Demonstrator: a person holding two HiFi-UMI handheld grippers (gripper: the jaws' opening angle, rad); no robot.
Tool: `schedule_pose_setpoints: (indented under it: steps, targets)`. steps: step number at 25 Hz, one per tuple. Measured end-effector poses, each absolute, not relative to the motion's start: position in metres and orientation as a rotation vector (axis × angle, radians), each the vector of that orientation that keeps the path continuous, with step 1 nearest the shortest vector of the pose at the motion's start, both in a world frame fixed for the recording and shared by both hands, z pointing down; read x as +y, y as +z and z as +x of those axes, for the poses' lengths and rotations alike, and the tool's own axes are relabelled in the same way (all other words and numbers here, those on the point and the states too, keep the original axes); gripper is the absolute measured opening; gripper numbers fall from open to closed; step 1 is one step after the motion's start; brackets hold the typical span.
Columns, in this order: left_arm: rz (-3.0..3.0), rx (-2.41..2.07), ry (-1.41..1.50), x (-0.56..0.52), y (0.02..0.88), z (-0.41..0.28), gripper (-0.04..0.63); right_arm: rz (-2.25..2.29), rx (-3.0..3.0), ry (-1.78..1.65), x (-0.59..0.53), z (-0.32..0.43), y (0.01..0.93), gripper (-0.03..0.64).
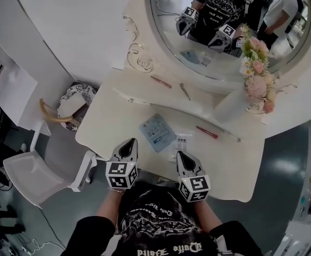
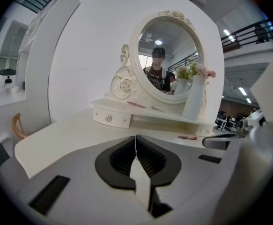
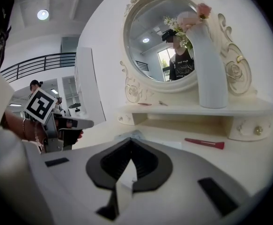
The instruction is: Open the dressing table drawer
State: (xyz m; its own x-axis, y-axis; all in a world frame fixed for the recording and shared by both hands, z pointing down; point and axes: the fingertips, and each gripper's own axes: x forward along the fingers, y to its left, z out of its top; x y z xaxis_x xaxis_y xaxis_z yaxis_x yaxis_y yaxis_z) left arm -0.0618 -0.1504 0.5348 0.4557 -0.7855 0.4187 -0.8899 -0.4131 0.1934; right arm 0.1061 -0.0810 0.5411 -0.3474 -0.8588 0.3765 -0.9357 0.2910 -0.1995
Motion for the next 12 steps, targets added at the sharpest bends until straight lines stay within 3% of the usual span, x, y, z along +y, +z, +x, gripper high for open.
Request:
schedule_pose_setpoints:
  steps: [7,9,12]
  targets:
    - [2.318,-1.454,0.391,-0.205,0.532,-0.079,0.028,1.754,-2.285,0.581,-0.083,0.105,0.538,0.011]
    - [2.322,-1.433,0.396,-0.221,0.534,-0.080,0.110,1.792,-2.262,0.586,-0.085,0.107,0.538,0.011]
    - [2.318,-1.429,0.399,-0.243,0.538,-0.082,0.141,1.840,-2.226,0.591,-0.087,0.112,0.539,0.011]
